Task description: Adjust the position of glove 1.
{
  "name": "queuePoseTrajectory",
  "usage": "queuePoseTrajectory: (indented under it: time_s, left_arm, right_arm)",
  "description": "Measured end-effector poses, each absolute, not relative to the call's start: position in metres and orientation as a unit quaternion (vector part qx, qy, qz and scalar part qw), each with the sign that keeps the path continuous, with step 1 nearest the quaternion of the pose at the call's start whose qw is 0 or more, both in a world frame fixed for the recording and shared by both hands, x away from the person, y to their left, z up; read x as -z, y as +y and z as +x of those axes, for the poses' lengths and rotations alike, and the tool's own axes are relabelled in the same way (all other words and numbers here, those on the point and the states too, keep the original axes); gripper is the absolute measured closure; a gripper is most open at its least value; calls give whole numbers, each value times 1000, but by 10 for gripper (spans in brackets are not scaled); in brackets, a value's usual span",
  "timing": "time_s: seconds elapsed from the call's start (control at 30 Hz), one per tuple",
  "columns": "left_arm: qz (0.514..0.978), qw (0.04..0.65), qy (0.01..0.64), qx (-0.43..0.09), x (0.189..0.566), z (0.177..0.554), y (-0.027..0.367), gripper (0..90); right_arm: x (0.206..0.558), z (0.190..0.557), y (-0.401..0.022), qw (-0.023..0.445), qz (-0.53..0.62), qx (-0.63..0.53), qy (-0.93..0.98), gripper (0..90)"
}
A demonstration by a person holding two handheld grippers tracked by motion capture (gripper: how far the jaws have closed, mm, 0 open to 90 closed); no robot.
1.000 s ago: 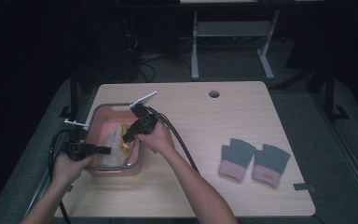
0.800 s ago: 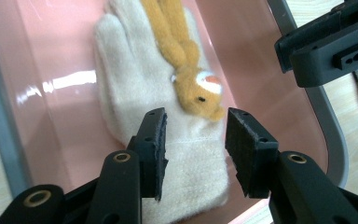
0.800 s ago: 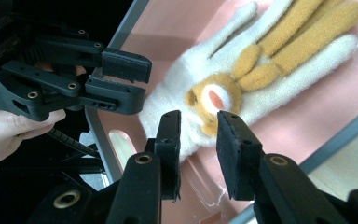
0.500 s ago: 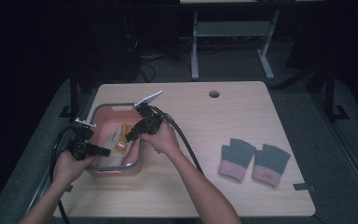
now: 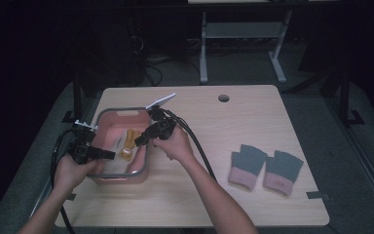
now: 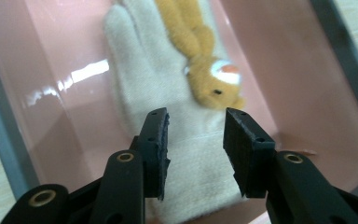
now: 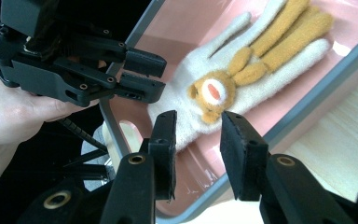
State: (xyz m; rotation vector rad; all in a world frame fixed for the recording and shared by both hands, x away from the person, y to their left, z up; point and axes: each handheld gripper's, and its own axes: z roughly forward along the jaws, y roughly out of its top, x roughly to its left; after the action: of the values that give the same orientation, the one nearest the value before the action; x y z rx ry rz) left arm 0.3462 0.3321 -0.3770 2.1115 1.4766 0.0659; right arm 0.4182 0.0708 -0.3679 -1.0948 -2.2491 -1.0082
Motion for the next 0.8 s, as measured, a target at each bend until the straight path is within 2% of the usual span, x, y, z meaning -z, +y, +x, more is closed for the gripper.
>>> queuePoseTrajectory:
  time_s: [0.33, 0.8]
  left_arm:
    - [776, 323, 541, -15, 360, 347, 323, 538]
    - [780, 359, 511, -37, 344, 345, 297, 543]
  right_arm:
    - [362, 417, 48, 217, -398, 378, -808, 627]
    - [358, 414, 9, 206, -403, 397, -798, 588]
